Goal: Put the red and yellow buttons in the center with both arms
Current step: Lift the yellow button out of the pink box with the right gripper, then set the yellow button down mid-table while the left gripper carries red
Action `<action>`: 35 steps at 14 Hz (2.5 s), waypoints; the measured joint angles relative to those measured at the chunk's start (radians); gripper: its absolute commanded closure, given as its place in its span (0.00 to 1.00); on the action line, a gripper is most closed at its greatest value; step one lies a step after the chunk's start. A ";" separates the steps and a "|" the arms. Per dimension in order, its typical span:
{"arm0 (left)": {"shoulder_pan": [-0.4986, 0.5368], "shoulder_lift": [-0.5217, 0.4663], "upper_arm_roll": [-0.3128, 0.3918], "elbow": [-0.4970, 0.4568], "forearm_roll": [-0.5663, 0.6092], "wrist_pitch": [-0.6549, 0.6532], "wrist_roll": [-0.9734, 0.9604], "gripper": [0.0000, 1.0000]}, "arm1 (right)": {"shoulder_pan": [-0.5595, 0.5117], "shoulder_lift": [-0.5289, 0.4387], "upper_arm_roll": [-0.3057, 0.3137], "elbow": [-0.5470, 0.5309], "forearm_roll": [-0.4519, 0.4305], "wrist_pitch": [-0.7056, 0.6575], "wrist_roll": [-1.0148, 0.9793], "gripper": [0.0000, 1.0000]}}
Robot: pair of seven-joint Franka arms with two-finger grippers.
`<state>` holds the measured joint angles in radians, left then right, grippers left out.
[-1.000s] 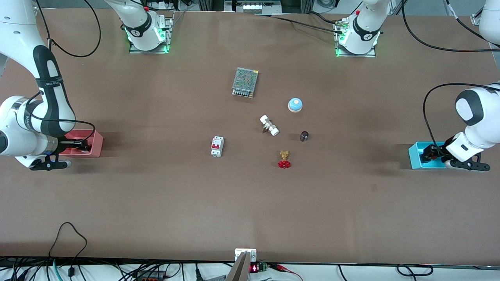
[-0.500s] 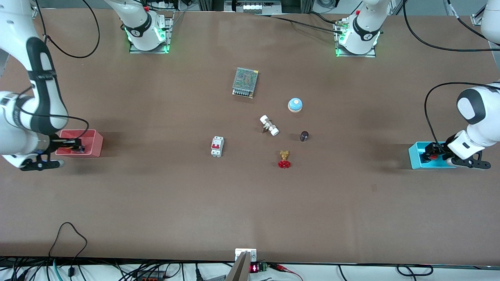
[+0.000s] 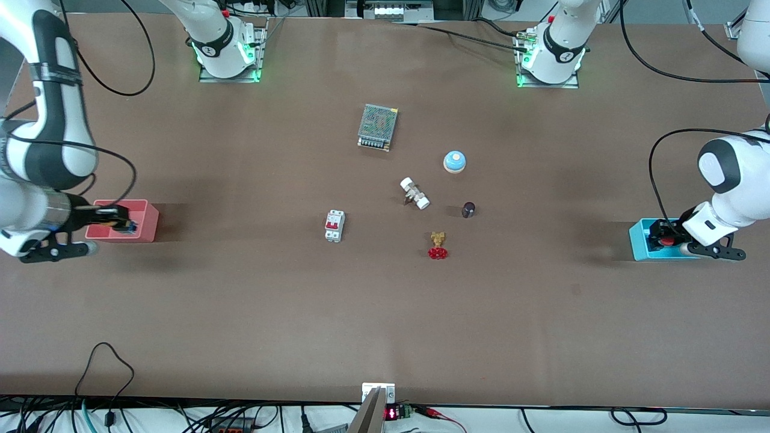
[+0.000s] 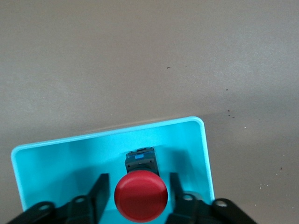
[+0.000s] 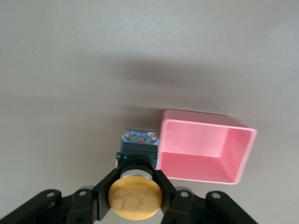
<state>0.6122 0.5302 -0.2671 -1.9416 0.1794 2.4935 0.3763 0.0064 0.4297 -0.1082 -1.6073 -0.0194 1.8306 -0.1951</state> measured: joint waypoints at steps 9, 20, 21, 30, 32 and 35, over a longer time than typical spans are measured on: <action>0.001 -0.048 -0.012 0.031 0.000 -0.056 0.024 0.69 | 0.301 0.121 0.006 0.001 0.090 0.061 0.512 0.82; -0.011 -0.201 -0.175 0.154 0.000 -0.489 -0.138 0.69 | 0.409 0.258 0.005 0.051 0.190 0.182 0.757 0.80; -0.023 -0.193 -0.197 0.152 0.000 -0.490 -0.181 0.69 | 0.414 0.265 0.005 0.052 0.190 0.189 0.773 0.79; -0.452 -0.125 -0.229 0.077 0.156 -0.416 -0.824 0.69 | 0.419 0.268 0.000 0.083 0.191 0.193 0.786 0.00; -0.496 -0.117 -0.229 0.003 0.202 -0.306 -0.947 0.69 | 0.413 0.245 -0.011 0.130 0.191 0.155 0.786 0.00; -0.485 -0.107 -0.219 -0.069 0.210 -0.197 -0.982 0.69 | 0.374 0.153 -0.020 0.204 0.191 0.053 0.782 0.00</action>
<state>0.1275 0.4229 -0.4862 -2.0104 0.3892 2.2969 -0.6061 0.3808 0.5825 -0.1280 -1.4029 0.1715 1.8839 0.5872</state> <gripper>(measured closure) 0.634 0.000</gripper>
